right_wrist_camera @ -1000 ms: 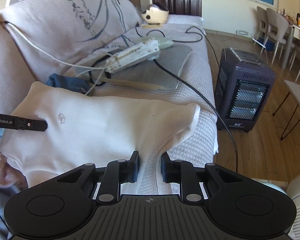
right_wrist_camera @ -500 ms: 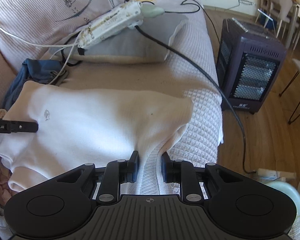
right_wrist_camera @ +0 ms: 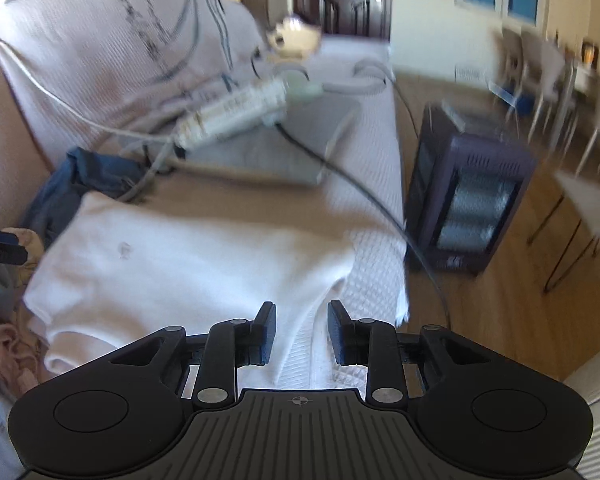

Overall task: Fold clothes
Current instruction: 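Open both grippers and release the folded white shirt, then move both grippers toward the pink and blue garment pile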

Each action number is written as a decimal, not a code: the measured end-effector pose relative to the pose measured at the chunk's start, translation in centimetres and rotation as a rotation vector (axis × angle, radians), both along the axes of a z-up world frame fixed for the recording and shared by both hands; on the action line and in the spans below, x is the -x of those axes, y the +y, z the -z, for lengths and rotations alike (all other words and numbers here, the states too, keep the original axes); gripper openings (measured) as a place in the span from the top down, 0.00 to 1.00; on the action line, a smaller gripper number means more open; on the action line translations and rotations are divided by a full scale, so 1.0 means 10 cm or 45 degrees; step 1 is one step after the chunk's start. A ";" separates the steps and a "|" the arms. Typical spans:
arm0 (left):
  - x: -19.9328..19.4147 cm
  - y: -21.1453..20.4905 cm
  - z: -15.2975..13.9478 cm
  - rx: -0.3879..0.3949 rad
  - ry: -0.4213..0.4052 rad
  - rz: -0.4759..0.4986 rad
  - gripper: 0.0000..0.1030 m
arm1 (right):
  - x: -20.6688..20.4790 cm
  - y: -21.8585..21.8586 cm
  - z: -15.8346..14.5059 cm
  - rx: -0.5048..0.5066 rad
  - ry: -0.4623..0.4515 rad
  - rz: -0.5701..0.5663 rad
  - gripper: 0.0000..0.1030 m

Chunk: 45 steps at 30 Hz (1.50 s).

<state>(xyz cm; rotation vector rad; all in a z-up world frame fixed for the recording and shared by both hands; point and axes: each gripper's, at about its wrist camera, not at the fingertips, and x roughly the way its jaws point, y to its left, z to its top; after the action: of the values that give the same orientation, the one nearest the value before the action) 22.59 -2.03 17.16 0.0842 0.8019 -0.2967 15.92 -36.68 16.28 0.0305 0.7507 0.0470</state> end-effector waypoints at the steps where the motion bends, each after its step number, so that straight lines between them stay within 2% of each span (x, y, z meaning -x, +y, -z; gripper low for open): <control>1: -0.01 -0.03 0.02 0.034 0.024 0.029 0.84 | 0.03 0.02 0.00 -0.030 0.013 -0.030 0.76; 3: -0.04 -0.11 0.12 0.065 0.065 0.053 0.85 | 0.04 0.11 0.08 -0.045 0.058 -0.062 0.80; 7: -0.14 -0.29 0.40 0.003 0.122 0.067 0.87 | 0.01 0.23 0.31 -0.022 0.116 -0.057 0.80; 14: -0.25 -0.29 0.80 -0.085 0.210 0.036 0.88 | -0.03 0.17 0.59 -0.014 0.178 -0.016 0.81; 20: -0.30 -0.29 0.80 -0.073 0.252 0.004 0.88 | -0.07 0.19 0.67 -0.006 0.196 0.005 0.83; 22: -0.22 -0.28 0.69 -0.091 0.248 -0.016 0.79 | -0.04 0.19 0.63 -0.015 0.191 0.019 0.82; 23: -0.15 -0.26 0.60 -0.098 0.243 -0.032 0.75 | -0.01 0.19 0.60 -0.030 0.186 0.023 0.81; 24: -0.05 -0.22 0.50 -0.098 0.235 -0.044 0.63 | 0.04 0.19 0.55 -0.043 0.178 0.021 0.78; 25: 0.07 -0.18 0.40 -0.106 0.221 -0.067 0.57 | 0.10 0.19 0.49 -0.052 0.167 0.015 0.78; 26: 0.19 -0.13 0.31 -0.120 0.203 -0.093 0.53 | 0.17 0.21 0.43 -0.047 0.158 0.003 0.78; 30: 0.85 0.14 0.03 -0.096 0.185 -0.191 0.53 | 0.48 0.28 0.24 -0.002 0.147 -0.057 0.78; 35: 1.80 0.50 -0.09 0.005 0.183 -0.234 0.52 | 0.94 0.42 0.01 0.100 0.126 -0.150 0.77; 39: 2.45 0.72 -0.06 0.061 0.153 -0.259 0.48 | 1.32 0.53 -0.15 0.155 0.088 -0.185 0.76; 40: 2.59 0.76 -0.03 0.064 0.144 -0.263 0.48 | 1.40 0.55 -0.19 0.162 0.078 -0.187 0.71; 42: 2.78 0.85 0.03 0.084 0.136 -0.273 0.46 | 1.59 0.61 -0.25 0.173 0.050 -0.191 0.65; 45: 2.95 1.03 0.15 0.154 0.146 -0.279 0.46 | 1.78 0.76 -0.28 0.171 0.053 -0.224 0.64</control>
<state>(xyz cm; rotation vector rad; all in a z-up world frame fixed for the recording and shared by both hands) -6.90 8.28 15.62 -0.1344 0.8969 -0.1430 -1.86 -29.07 19.13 -0.1634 0.7954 0.1638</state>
